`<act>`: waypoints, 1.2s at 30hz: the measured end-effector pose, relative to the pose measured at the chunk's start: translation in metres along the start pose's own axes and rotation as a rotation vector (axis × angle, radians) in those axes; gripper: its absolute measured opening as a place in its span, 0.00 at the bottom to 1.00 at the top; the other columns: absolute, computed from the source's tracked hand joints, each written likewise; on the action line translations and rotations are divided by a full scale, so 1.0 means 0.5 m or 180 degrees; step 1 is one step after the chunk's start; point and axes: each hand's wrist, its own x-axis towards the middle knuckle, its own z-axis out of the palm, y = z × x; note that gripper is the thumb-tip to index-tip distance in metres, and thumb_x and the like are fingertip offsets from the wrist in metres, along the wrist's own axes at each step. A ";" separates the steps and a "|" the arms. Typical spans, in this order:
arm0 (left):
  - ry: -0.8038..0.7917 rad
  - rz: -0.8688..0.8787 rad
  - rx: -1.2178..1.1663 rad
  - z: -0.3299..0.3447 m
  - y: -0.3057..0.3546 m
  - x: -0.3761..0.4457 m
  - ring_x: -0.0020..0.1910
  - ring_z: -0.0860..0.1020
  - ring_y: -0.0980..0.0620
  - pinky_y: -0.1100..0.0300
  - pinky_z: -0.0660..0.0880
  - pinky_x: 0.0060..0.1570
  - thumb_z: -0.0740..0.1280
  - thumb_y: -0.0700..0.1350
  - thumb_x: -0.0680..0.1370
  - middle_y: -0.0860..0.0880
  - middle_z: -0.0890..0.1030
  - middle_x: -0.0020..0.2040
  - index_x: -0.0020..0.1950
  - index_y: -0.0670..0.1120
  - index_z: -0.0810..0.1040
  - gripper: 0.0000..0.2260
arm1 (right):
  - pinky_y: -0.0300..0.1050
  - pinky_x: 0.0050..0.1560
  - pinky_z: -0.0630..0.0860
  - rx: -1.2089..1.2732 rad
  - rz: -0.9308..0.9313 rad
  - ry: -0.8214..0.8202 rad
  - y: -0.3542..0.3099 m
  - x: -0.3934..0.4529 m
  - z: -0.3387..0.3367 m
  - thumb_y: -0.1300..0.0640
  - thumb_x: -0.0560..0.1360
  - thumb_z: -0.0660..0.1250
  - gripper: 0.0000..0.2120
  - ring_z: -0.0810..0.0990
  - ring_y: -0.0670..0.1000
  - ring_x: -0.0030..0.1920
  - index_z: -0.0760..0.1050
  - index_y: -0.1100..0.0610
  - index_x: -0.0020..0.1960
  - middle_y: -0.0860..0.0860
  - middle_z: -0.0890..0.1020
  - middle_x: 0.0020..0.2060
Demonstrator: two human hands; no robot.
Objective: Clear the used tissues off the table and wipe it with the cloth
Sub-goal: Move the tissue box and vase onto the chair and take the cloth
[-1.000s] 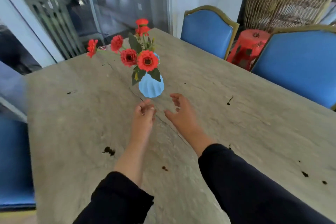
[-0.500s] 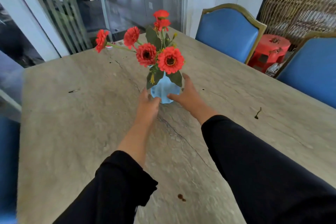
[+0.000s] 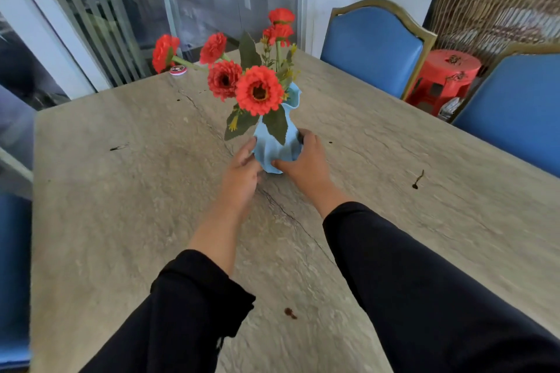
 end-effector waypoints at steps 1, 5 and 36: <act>-0.0031 0.0029 -0.0048 0.010 0.008 -0.016 0.47 0.76 0.70 0.72 0.73 0.44 0.58 0.37 0.79 0.62 0.77 0.53 0.71 0.53 0.67 0.22 | 0.52 0.54 0.77 0.0046 0.0000 0.0065 -0.002 -0.013 -0.018 0.50 0.57 0.76 0.38 0.76 0.54 0.57 0.69 0.58 0.64 0.53 0.75 0.57; -0.0243 0.0099 -0.0060 0.066 0.031 -0.085 0.57 0.75 0.64 0.65 0.71 0.54 0.56 0.37 0.79 0.56 0.76 0.64 0.71 0.56 0.68 0.23 | 0.49 0.60 0.73 0.0207 -0.0075 0.0280 -0.007 -0.081 -0.120 0.55 0.63 0.78 0.37 0.72 0.51 0.61 0.66 0.57 0.68 0.52 0.72 0.62; -0.2091 -0.0315 0.0323 0.883 -0.167 -0.980 0.51 0.77 0.62 0.63 0.71 0.53 0.59 0.36 0.76 0.58 0.80 0.55 0.60 0.58 0.78 0.21 | 0.33 0.48 0.70 -0.0290 0.1163 0.2033 0.420 -0.958 -1.034 0.55 0.63 0.79 0.32 0.74 0.50 0.53 0.69 0.57 0.63 0.48 0.73 0.53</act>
